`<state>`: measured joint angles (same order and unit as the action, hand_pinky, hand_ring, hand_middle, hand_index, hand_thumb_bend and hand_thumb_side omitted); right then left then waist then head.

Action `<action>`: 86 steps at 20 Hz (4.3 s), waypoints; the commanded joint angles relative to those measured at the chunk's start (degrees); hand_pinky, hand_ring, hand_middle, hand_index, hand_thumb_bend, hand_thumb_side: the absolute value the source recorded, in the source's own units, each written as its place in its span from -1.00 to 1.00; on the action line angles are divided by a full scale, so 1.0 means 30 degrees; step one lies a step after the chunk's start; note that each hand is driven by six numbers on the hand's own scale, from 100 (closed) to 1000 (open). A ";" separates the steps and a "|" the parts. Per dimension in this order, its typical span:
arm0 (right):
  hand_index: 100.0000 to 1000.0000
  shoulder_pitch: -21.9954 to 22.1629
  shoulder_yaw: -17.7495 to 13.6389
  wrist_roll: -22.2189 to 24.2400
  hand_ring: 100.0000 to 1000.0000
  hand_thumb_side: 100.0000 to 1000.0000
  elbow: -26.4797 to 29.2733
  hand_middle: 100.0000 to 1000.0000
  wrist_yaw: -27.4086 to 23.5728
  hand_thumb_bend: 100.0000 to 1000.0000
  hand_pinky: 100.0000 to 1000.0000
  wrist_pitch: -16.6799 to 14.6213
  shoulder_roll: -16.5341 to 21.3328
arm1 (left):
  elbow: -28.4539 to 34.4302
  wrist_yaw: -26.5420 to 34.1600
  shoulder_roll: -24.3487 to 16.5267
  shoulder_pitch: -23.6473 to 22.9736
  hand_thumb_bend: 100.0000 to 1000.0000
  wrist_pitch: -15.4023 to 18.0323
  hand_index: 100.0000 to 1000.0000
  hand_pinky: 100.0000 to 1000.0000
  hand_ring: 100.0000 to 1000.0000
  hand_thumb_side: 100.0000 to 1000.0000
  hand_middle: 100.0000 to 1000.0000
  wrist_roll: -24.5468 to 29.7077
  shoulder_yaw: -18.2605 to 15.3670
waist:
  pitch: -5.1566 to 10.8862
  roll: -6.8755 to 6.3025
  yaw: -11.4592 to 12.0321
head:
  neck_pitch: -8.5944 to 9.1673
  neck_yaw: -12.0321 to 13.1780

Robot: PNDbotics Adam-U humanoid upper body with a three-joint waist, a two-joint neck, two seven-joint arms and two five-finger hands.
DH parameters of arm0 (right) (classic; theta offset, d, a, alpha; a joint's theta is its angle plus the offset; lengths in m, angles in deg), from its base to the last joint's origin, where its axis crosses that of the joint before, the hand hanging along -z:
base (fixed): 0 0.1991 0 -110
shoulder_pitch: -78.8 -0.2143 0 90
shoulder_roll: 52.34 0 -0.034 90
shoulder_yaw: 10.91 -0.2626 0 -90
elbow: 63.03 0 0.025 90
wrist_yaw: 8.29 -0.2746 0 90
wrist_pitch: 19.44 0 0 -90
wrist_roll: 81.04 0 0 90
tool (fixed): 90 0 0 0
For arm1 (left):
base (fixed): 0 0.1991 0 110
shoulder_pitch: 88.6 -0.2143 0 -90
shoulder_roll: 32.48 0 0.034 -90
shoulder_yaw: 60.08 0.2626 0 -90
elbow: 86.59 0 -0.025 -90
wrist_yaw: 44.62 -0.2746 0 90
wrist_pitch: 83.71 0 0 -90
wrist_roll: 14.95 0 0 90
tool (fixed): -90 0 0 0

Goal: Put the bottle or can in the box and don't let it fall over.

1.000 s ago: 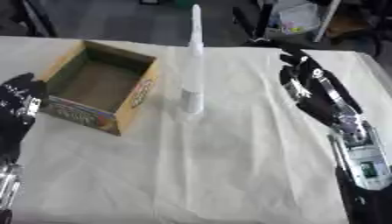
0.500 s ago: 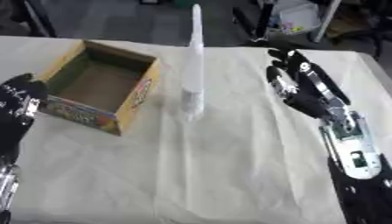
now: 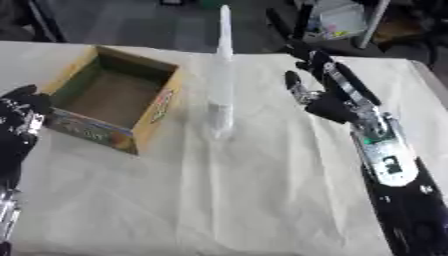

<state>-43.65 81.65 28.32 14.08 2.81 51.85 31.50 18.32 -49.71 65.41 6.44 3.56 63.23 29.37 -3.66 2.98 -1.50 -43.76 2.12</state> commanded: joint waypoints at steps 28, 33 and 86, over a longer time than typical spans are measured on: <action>1.00 -0.2306 0.0120 -0.2988 1.00 0.01 -0.2340 1.00 0.4286 -1.00 0.91 0.0455 -0.2349 | 0.0154 0.0128 -0.0103 0.0110 0.00 0.0006 0.56 0.19 0.20 0.10 0.23 0.0081 0.0058 | 0.0433 -0.0153 0.0091 | -0.0118 -0.0331; 1.00 -0.2311 0.0210 -0.2988 1.00 0.02 -0.2163 1.00 0.4279 -1.00 0.91 0.0479 -0.2506 | 0.0144 0.0128 -0.0095 0.0090 0.00 0.0006 0.56 0.19 0.20 0.10 0.23 0.0026 0.0018 | 0.0436 -0.0136 0.0091 | -0.0118 -0.0329; 1.00 -0.3204 0.1084 -0.2934 1.00 0.09 -0.1377 1.00 0.3532 -1.00 0.89 0.1225 -0.3230 | -0.0054 -0.0264 -0.0053 -0.0078 0.02 -0.0284 0.56 0.19 0.20 0.09 0.23 -0.1050 -0.0877 | 0.0509 -0.0210 0.0517 | -0.0118 -0.0677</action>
<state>-51.98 84.83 19.76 9.49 13.62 55.39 20.62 17.58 -50.47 65.44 5.87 2.72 60.17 27.03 -3.12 2.64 0.03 -44.02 0.26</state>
